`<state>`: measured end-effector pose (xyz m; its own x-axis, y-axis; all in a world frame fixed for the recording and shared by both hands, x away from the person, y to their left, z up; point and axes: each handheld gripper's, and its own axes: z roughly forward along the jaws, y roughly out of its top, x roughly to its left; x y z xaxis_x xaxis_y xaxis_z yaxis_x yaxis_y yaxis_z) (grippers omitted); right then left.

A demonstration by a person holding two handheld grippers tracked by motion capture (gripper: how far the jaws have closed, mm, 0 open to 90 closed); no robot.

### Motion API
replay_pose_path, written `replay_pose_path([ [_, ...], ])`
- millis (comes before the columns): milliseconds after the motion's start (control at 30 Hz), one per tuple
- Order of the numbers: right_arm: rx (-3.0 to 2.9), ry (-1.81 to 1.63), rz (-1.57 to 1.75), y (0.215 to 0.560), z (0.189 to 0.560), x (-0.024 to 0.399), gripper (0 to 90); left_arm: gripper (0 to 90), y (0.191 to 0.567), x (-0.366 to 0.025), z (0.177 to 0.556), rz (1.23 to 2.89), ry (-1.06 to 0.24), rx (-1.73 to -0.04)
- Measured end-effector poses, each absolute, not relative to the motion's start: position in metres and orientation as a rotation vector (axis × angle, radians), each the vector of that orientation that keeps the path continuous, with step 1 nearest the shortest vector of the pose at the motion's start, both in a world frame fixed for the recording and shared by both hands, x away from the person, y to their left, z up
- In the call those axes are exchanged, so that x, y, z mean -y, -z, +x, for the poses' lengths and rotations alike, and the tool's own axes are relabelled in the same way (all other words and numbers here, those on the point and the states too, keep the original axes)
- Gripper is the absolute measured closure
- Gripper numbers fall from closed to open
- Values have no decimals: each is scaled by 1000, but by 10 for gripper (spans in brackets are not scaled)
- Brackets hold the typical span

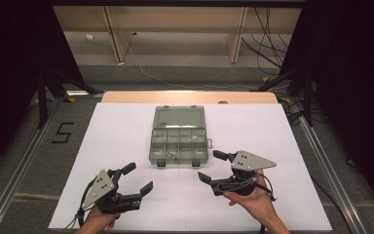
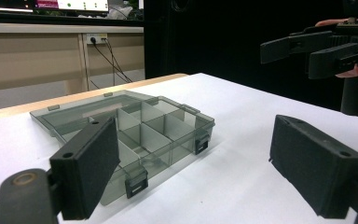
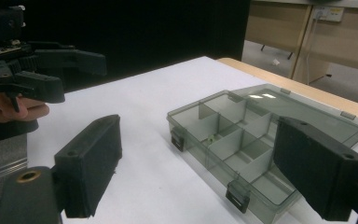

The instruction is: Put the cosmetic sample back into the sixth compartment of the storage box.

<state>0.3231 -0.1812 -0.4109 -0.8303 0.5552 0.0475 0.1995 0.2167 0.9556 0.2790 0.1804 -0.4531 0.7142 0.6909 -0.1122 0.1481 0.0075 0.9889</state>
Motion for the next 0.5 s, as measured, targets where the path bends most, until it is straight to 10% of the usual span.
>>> replay_pose_path([
  [500, -2165, -1641, 702, 420, 318, 190, 167, 150, 453, -180, 279, 1534, -486, -712],
])
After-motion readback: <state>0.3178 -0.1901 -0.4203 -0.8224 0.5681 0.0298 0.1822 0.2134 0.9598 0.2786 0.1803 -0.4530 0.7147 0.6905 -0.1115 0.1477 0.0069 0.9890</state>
